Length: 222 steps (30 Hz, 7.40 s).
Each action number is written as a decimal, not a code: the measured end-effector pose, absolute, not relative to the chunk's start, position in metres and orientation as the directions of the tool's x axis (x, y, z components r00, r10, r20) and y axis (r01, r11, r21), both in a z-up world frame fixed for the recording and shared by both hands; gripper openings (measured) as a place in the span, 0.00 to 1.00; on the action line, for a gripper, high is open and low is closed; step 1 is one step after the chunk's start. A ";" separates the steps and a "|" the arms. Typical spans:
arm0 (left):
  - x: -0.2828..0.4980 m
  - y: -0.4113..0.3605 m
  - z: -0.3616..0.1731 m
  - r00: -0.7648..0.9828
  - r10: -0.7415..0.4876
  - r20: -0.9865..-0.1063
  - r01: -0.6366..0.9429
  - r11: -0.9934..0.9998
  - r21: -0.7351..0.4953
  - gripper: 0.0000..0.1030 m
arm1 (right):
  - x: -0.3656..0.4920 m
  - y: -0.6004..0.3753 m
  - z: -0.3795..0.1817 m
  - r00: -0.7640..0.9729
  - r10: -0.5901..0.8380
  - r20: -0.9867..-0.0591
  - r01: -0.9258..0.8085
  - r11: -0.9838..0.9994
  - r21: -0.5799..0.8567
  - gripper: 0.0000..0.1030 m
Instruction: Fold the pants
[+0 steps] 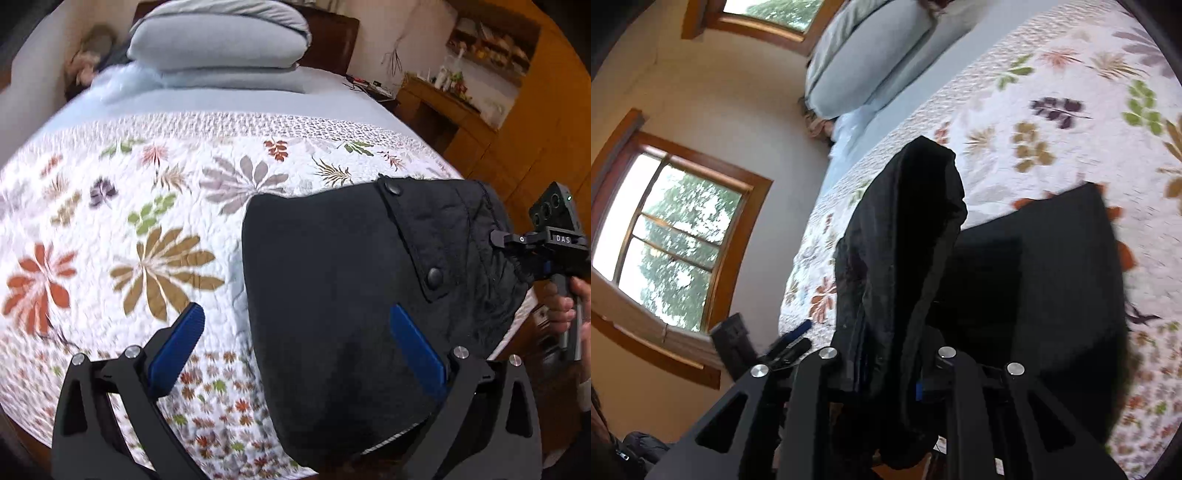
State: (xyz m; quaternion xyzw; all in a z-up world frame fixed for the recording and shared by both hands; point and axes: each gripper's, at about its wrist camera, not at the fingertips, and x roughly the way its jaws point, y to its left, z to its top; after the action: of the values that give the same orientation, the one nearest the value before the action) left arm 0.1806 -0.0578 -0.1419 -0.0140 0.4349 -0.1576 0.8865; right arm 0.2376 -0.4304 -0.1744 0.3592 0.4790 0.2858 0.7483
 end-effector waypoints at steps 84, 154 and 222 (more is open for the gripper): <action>0.190 -0.021 -0.193 0.295 -0.461 -0.837 0.201 0.886 -0.418 0.97 | 0.178 -0.479 -0.190 0.401 0.602 -0.691 -0.025 0.761 0.648 0.81; 0.214 -0.044 -0.259 0.073 -0.627 -0.776 0.108 0.778 -0.618 0.62 | 0.205 -0.444 -0.222 0.227 0.658 -0.718 -0.124 0.751 0.649 0.31; 0.338 0.021 -0.244 0.279 -0.490 -0.826 0.015 0.862 -0.507 0.78 | 0.358 -0.409 -0.243 0.300 0.701 -0.648 -0.007 0.680 0.733 0.70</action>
State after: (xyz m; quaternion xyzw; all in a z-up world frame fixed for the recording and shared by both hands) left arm 0.3376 0.0214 -0.2444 -0.2056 0.5777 -0.1634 0.7728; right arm 0.3579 -0.4086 -0.2432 0.3203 0.5412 0.2392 0.7398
